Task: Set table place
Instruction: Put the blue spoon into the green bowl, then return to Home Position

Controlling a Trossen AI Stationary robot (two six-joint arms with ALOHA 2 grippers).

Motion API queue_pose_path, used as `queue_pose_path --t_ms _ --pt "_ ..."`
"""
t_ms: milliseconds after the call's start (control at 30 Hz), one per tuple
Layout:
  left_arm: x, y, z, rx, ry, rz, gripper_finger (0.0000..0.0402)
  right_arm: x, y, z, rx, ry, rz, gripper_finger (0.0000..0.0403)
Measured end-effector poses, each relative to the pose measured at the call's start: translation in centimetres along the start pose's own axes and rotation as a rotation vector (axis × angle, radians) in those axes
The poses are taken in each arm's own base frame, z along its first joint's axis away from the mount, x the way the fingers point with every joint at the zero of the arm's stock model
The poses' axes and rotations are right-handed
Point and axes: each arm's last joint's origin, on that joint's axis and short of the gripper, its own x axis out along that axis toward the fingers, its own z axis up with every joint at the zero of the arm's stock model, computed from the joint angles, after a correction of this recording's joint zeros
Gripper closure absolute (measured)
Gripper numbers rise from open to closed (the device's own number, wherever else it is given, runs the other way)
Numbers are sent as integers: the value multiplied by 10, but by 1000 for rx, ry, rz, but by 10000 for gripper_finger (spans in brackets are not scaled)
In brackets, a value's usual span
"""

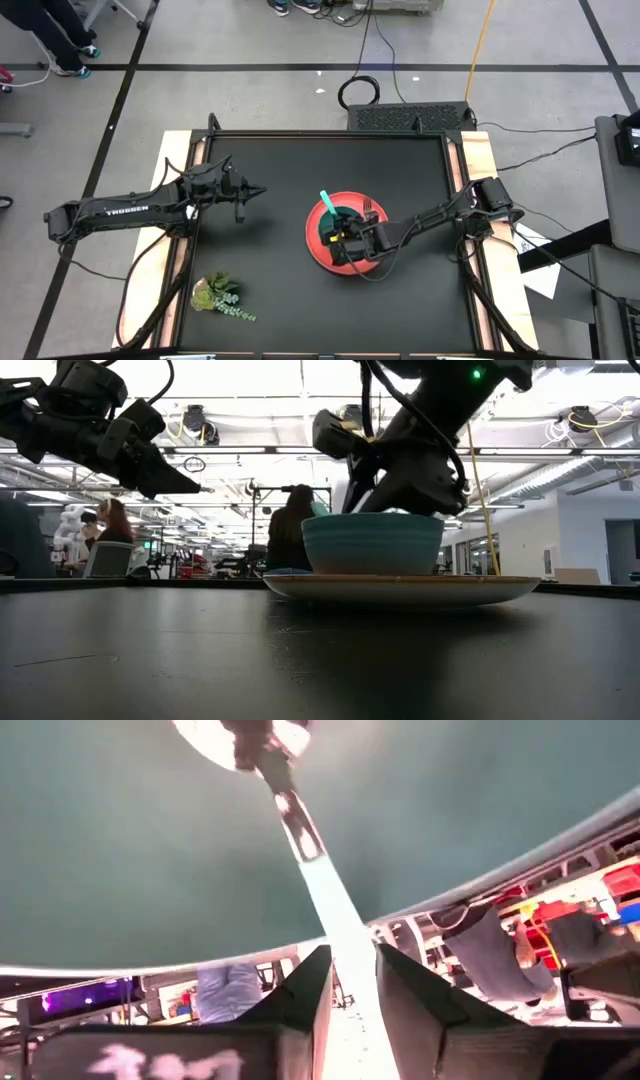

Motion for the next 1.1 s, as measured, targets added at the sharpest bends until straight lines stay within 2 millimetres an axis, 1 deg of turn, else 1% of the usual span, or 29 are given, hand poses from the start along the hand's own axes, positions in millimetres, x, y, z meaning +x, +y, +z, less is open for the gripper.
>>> queue_pose_path --t_ms 167,400,500,667,833,900,1033,1100 --pt "0 0 0 0 0 0 387 -4 -8 -7 17 1 -3 329" --pt "0 0 0 0 1 0 387 -5 -7 -8 15 -2 4 329" --pt "0 0 0 0 1 0 387 -10 -9 -15 66 21 -12 330" --pt "0 0 0 0 1 0 387 -30 -12 -42 210 60 -69 343" --pt "0 0 0 0 1 0 387 -57 -10 -75 425 59 -152 383" --pt "0 0 0 0 1 0 387 -67 -7 -87 522 24 -187 397" --pt "0 0 0 0 1 0 387 -85 -5 -108 761 -65 -275 399" --pt "0 0 0 0 0 0 387 -92 -2 -116 832 -84 -297 402"
